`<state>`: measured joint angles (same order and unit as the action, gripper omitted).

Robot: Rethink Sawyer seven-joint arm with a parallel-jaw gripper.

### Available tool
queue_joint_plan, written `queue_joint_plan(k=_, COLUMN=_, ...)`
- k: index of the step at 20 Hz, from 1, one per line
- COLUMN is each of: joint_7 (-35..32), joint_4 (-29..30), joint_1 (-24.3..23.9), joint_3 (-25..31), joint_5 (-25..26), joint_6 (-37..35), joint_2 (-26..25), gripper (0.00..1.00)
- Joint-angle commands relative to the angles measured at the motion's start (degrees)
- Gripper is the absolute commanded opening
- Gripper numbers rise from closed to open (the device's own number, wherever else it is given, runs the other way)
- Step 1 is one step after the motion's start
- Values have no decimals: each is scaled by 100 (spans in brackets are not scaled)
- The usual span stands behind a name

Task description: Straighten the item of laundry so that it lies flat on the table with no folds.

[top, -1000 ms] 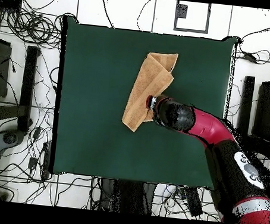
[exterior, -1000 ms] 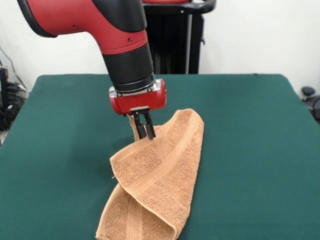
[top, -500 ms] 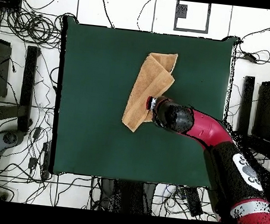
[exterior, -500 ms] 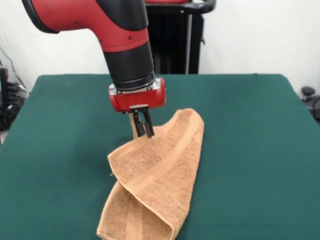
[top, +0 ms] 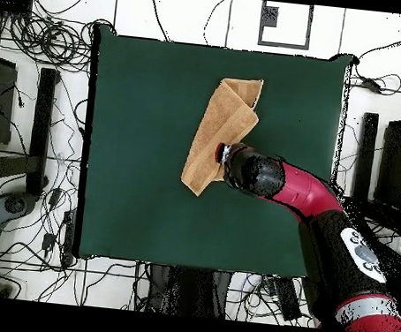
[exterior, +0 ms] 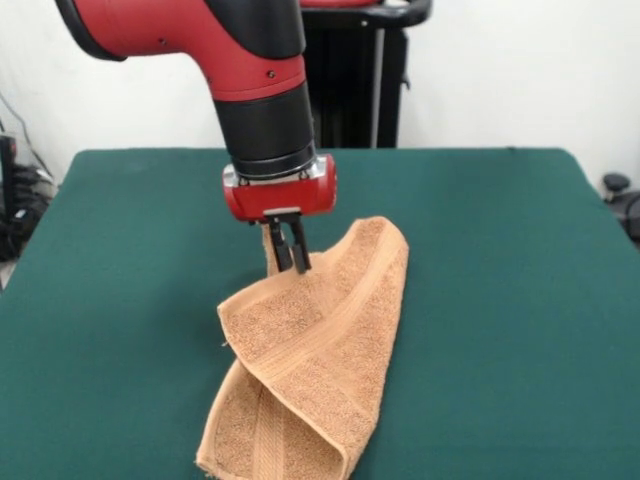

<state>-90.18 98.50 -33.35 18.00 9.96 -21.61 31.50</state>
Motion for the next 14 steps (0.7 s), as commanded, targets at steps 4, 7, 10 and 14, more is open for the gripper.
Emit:
queue_joint_plan(k=4, joint_7=-1367, joint_4=676, joint_1=269, joint_3=41, joint_5=-301, joint_6=581, joint_2=-168, gripper=0)
queue_joint_plan(k=7, joint_7=-1323, joint_4=679, joint_1=286, joint_3=28, joint_5=-332, joint_6=595, joint_2=-161, gripper=0)
queue_joint_plan(k=10, joint_7=-1278, joint_4=680, joint_1=312, joint_3=6, joint_5=-363, joint_6=544, joint_2=-102, gripper=0)
queue_joint_plan(k=14, joint_7=-1264, joint_4=696, joint_1=335, joint_3=-13, joint_5=-399, joint_6=536, joint_2=-82, gripper=0)
